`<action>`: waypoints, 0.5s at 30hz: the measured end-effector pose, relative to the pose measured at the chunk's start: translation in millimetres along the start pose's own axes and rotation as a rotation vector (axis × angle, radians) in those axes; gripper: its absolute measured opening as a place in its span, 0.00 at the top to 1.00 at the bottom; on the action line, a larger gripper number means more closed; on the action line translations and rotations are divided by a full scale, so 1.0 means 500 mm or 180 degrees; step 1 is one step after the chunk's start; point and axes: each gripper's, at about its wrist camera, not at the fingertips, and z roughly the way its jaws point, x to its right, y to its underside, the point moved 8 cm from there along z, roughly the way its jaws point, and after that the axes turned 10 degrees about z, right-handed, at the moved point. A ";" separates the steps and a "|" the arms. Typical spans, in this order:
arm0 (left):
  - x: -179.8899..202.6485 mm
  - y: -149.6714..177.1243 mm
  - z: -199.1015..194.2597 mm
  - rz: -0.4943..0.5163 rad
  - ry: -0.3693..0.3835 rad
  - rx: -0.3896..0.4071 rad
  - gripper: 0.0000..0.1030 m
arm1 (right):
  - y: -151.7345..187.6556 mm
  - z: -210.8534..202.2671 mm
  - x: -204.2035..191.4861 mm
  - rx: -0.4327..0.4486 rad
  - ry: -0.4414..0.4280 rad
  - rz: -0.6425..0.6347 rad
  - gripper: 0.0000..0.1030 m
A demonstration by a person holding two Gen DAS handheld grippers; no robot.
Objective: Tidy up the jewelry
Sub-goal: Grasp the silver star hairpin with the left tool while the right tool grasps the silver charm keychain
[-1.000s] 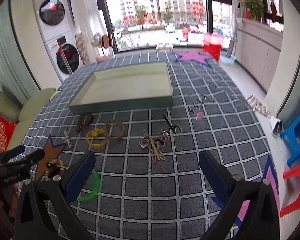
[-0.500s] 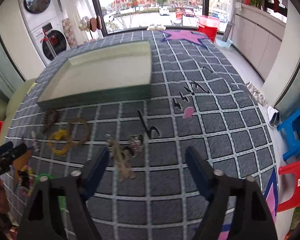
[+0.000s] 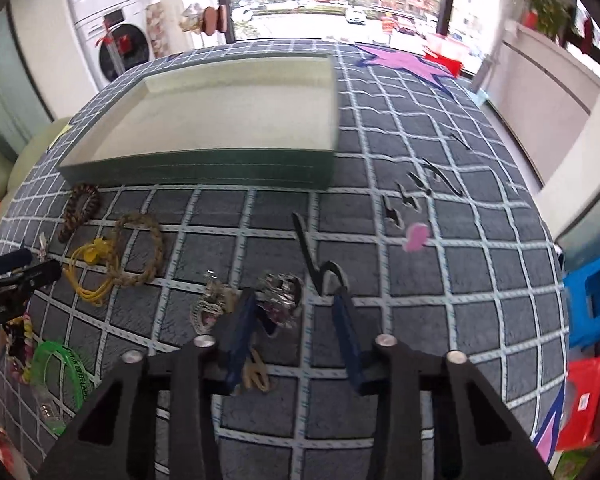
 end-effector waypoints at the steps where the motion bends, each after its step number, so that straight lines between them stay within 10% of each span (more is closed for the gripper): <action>1: 0.005 -0.002 -0.002 0.0034 0.0023 0.0026 0.32 | -0.001 0.001 -0.005 0.0012 0.0029 -0.0040 0.72; 3: 0.015 -0.006 -0.008 0.0116 0.0042 0.0067 0.65 | 0.001 -0.001 -0.016 0.0006 -0.0001 -0.0075 0.88; 15: 0.009 -0.028 -0.079 0.0020 0.0477 0.0395 0.65 | -0.028 -0.059 -0.006 0.0108 -0.0386 0.0264 0.88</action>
